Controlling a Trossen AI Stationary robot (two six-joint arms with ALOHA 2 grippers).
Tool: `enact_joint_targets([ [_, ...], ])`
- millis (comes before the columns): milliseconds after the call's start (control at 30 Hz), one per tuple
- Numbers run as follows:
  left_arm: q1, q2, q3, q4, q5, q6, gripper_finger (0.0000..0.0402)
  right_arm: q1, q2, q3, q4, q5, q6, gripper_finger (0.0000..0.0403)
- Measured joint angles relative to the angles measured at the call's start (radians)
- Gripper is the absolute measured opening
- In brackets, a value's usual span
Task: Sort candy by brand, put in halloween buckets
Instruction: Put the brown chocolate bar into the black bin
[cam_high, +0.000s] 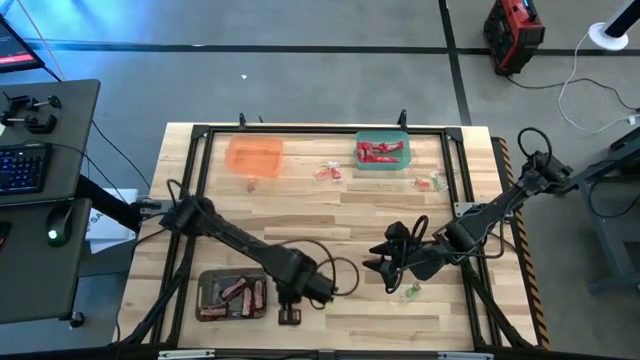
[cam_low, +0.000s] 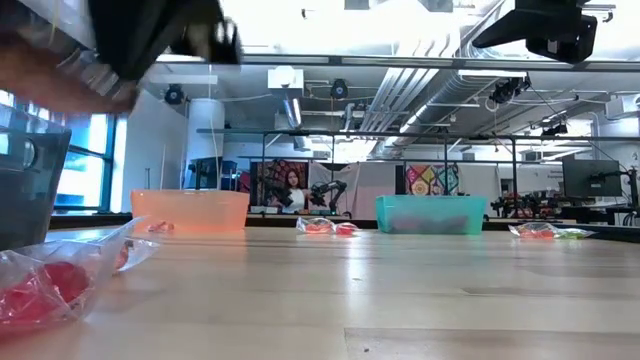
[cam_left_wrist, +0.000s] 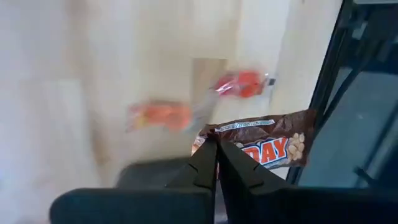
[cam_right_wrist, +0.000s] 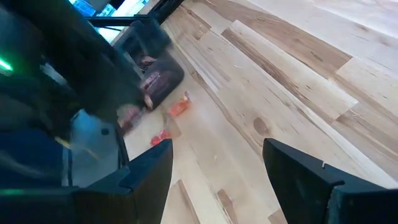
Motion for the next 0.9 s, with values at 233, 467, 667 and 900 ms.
enact_joint_targets([
  [233, -0.047, -0.201, 0.036, -0.140, -0.211, -0.109, 0.0000, 0.000, 0.000, 0.000, -0.005, 0.010, -0.001, 0.0242],
  [467, -0.213, -0.353, -0.078, -0.213, -0.296, -0.350, 0.0000, 0.000, 0.000, 0.000, -0.007, 0.010, 0.001, 0.0242],
  [667, -0.364, -0.411, -0.334, -0.170, -0.184, -0.607, 0.0000, 0.000, 0.000, 0.000, -0.007, 0.011, -0.001, 0.0242],
  [900, -0.389, -0.428, -0.504, 0.029, -0.159, -0.684, 0.0000, 0.000, 0.000, 0.000, -0.007, 0.011, -0.002, 0.0242],
])
